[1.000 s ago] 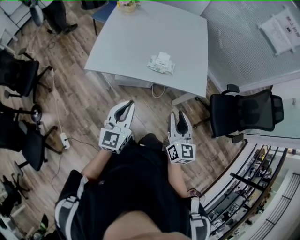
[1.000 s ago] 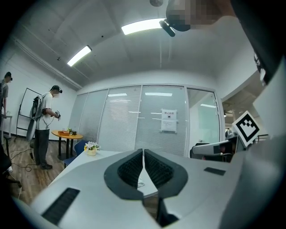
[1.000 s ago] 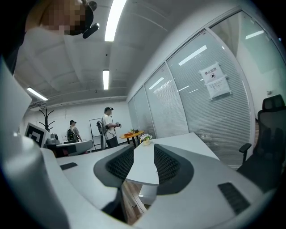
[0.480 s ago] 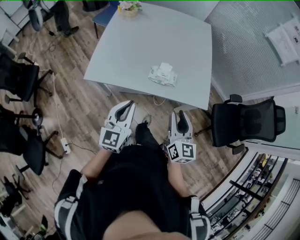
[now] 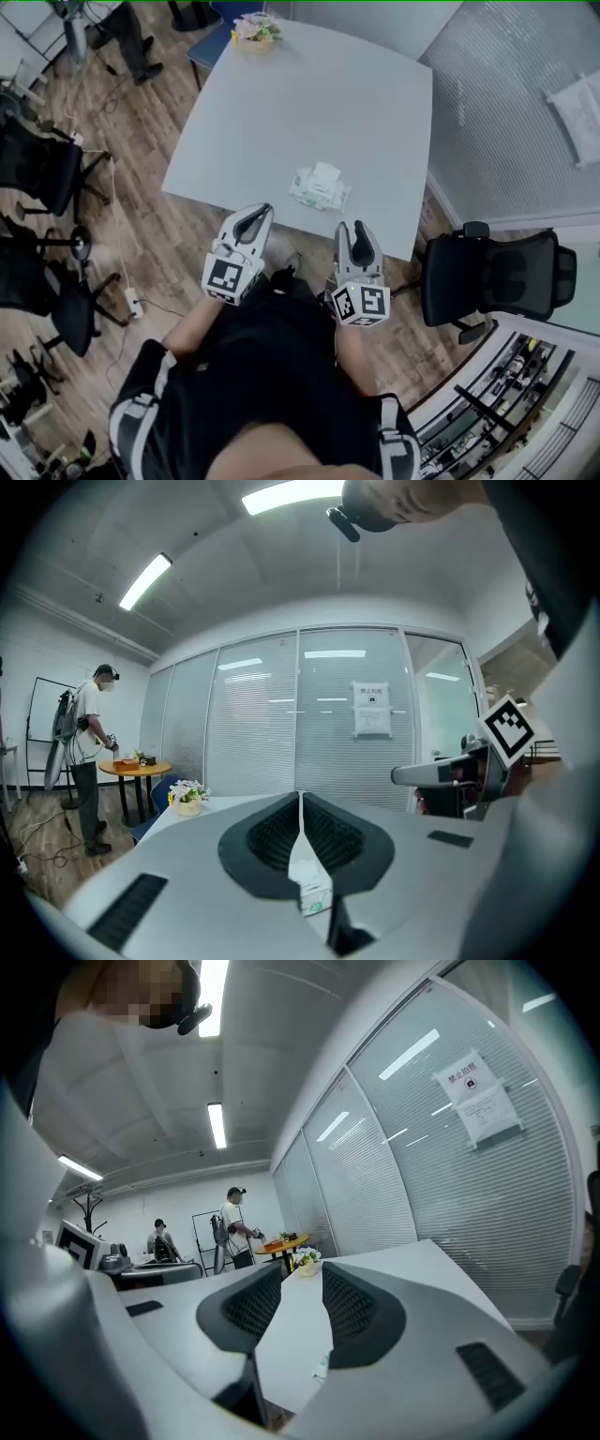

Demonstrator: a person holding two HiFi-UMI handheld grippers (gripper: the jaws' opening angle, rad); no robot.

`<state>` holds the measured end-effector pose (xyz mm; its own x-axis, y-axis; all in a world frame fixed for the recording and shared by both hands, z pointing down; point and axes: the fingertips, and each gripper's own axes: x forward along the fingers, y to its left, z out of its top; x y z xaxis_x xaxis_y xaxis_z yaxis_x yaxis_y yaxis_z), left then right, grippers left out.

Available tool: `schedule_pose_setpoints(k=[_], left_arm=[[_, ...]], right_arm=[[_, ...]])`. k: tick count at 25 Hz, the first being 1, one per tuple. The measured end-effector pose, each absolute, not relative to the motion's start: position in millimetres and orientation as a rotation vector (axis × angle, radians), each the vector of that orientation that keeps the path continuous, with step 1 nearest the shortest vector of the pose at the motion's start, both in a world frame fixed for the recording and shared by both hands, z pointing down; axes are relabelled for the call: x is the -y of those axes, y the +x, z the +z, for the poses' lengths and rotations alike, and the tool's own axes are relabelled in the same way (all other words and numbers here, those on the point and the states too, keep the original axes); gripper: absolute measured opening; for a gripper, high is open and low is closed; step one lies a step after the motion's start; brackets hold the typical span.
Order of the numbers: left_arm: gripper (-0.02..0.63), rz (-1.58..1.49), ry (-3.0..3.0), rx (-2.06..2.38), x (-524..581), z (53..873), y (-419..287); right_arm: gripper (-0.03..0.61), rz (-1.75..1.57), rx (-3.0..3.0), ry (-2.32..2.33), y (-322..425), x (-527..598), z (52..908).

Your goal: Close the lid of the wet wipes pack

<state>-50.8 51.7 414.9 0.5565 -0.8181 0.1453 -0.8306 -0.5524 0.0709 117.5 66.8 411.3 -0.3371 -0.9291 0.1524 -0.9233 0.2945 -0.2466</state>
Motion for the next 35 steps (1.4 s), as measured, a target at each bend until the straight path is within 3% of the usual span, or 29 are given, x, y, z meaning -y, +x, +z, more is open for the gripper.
schedule_pose_setpoints(k=[10,15,16,18,19,29,35], left_arm=[[0.032,0.502,2.737,1.234,30,472,-19],[0.035,0.924,2.775,1.005,68,539,-12],[0.043,1.018,2.781,0.944,75,556,-10],[0.135,1.169,2.788,0.780,84,589,-4],[0.151,1.224,2.788,0.696,88,604,-1],[0.163,1.657,2.804,0.045,109,732,30],[0.161,1.753,2.711,-0.162,112,786,39]], right_arm=[[0.153,-0.511,-2.541,-1.780,137,15,436],[0.153,-0.510,-2.556,-1.827,136,52,450],[0.153,-0.513,-2.558,-1.838,136,59,453],[0.153,-0.532,-2.557,-1.859,136,73,460],[0.153,-0.545,-2.558,-1.872,136,79,465],[0.147,-0.706,-2.586,-2.008,144,139,538],[0.149,-0.795,-2.691,-1.992,146,162,580]])
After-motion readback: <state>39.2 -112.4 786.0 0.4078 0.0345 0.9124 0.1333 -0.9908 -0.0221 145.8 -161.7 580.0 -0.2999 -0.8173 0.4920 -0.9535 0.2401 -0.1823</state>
